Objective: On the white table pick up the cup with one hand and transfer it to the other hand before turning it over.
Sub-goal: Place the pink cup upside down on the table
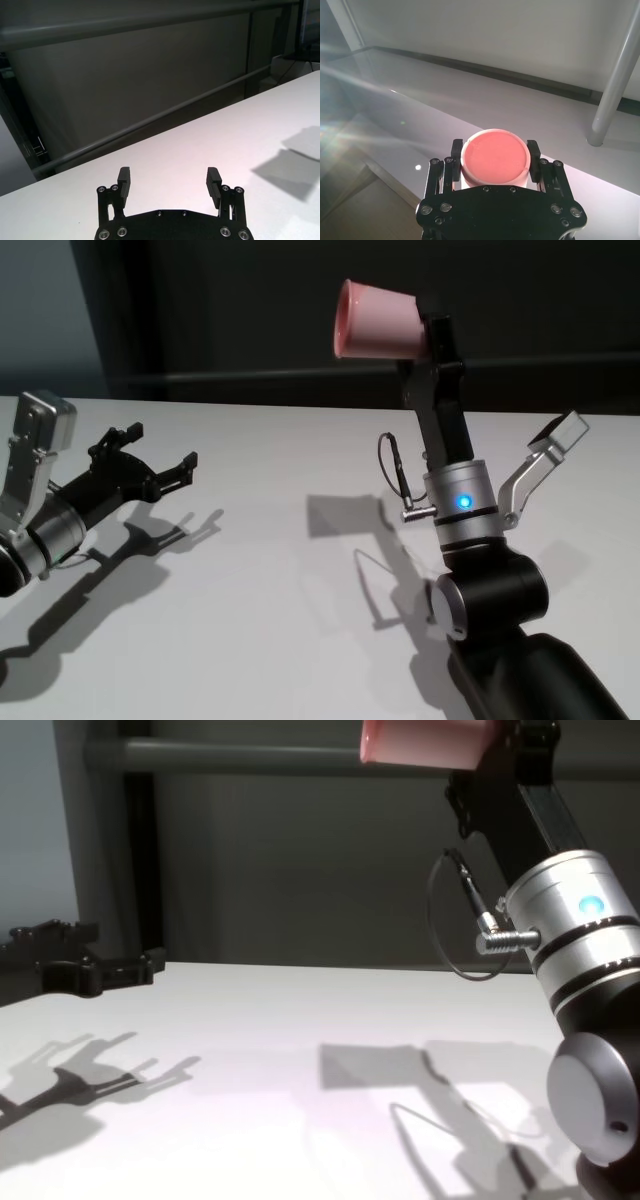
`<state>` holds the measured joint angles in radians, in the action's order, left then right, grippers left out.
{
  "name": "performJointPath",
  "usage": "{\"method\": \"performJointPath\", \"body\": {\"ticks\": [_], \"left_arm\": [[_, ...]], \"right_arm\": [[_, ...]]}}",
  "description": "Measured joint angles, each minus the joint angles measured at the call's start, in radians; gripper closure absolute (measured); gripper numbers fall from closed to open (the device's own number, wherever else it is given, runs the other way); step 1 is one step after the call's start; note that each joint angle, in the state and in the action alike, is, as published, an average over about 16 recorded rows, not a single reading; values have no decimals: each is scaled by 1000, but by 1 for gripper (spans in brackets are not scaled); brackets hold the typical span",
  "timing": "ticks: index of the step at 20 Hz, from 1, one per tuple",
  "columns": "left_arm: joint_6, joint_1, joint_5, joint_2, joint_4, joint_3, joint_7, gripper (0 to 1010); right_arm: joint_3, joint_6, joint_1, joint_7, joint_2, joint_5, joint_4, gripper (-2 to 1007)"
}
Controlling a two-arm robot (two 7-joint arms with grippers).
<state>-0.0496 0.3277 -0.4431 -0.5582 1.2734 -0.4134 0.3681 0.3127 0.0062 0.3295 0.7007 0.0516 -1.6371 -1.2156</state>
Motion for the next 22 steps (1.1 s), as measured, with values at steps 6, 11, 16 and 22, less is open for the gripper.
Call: {"method": "performJointPath", "body": {"ticks": [6, 11, 16, 22], "left_arm": [[-1, 2, 0, 0, -1, -1, 0, 9], [-2, 3, 0, 0, -1, -2, 1, 9], [-2, 4, 0, 0, -2, -2, 1, 9], [-3, 4, -1, 0, -2, -3, 1, 9]], "right_arm": [[7, -16, -1, -14, -10, 11, -10, 268], [25, -53, -2, -49, -32, 44, -31, 268], [56, -103, -1, -106, -69, 109, -62, 268], [106, -150, 10, -201, -121, 228, -101, 268]]}}
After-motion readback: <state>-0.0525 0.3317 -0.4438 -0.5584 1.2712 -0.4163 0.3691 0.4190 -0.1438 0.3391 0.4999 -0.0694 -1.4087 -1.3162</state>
